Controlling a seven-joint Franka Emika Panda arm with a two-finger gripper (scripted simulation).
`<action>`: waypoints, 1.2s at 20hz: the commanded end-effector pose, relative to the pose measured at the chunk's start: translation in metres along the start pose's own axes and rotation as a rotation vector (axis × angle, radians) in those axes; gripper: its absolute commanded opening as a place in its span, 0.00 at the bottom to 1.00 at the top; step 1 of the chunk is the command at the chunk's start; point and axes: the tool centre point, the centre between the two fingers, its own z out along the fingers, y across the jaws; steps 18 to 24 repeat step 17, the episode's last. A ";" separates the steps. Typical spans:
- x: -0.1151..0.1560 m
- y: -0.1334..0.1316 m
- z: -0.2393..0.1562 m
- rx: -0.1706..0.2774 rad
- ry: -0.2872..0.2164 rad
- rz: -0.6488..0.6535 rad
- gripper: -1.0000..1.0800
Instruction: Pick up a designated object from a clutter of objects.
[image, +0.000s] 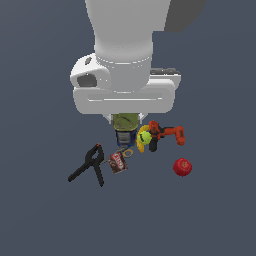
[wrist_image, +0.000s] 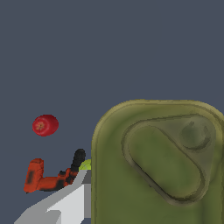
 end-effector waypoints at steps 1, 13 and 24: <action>0.002 0.003 -0.022 0.000 0.003 0.000 0.00; 0.009 0.009 -0.066 -0.001 0.003 0.000 0.00; 0.010 0.009 -0.068 -0.001 0.003 0.000 0.00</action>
